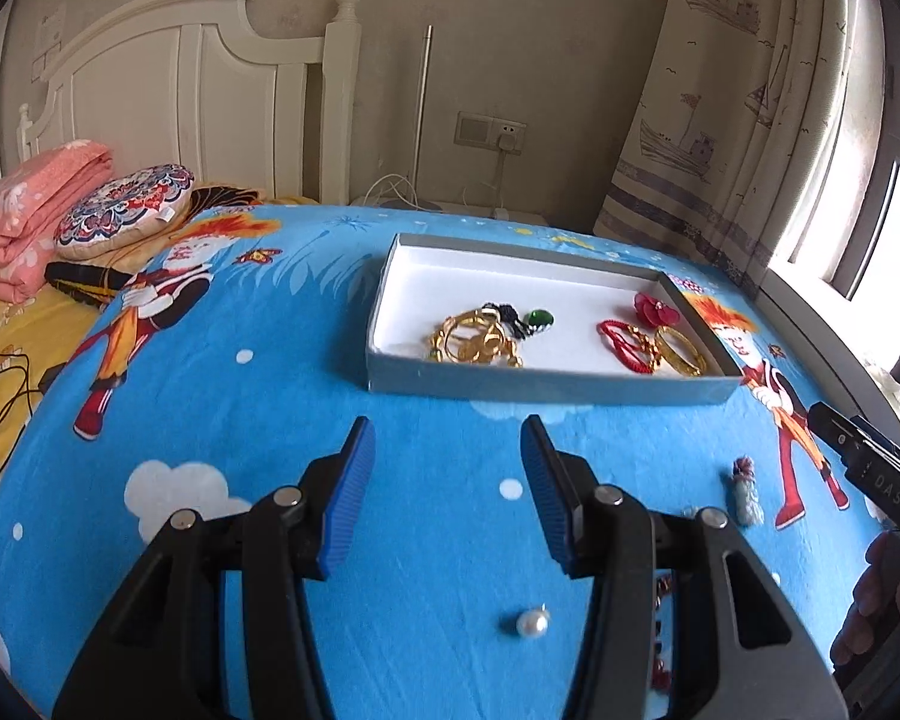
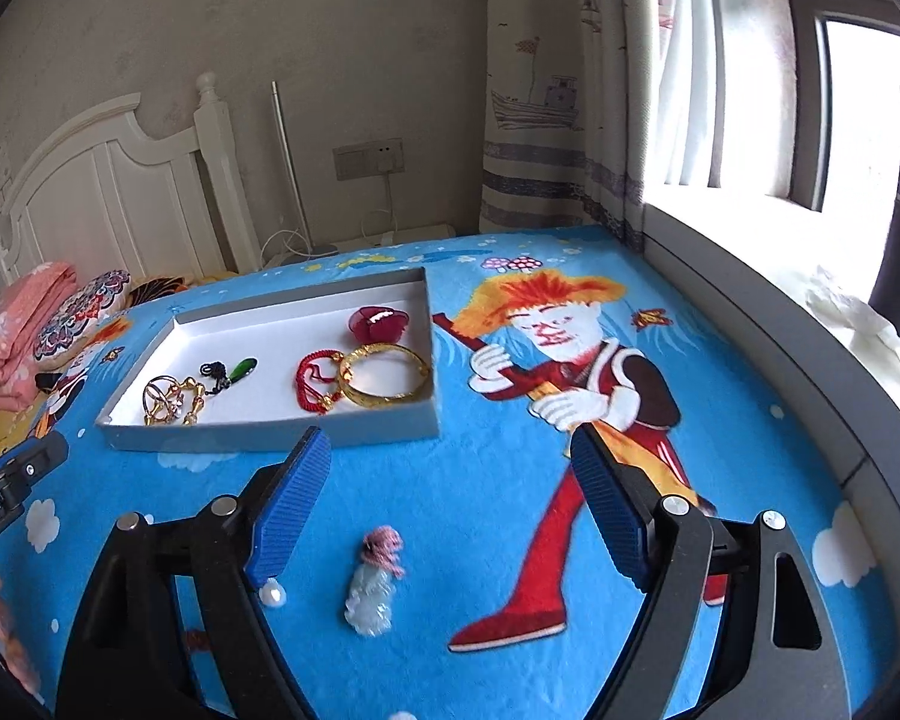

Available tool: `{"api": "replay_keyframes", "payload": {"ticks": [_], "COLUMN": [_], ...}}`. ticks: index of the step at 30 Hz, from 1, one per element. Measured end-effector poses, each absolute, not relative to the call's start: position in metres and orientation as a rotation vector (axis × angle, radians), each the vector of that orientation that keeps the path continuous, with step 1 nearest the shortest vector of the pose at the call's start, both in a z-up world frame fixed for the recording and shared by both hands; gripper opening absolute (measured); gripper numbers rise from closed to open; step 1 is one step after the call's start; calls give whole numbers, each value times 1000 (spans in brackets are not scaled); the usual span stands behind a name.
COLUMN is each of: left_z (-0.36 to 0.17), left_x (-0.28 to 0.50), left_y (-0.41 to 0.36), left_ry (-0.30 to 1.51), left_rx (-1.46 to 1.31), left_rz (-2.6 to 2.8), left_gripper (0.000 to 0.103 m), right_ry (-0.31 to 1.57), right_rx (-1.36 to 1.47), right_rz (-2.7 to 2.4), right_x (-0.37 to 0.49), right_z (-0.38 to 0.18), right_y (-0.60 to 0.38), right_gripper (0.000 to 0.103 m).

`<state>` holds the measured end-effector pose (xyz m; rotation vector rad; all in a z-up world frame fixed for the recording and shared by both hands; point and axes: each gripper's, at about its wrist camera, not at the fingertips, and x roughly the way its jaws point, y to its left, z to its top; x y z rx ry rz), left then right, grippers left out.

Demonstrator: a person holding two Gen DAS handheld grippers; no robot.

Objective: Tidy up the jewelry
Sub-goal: 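Move both open tools back toward the remaining jewelry on the bed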

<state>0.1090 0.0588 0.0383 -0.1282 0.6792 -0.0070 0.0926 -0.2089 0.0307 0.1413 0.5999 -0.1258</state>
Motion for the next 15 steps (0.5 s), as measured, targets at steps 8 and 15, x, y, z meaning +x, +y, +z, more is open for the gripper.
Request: {"api": "replay_keyframes", "payload": {"ticks": [8,15], "left_z": [2,-8], "left_x": [64,61], "left_y": [51,37], "left_ry": [766,794], "left_rx": [-123,-72], "left_rz": [-53,-107], "left_gripper": [49,42], "right_ry": [624,639], "right_rx": [119,90], "right_rz": [-147,-111], "right_x": [47,44], "right_z": [4,-6], "right_y": [-214,-206], "right_gripper": [77,82]}}
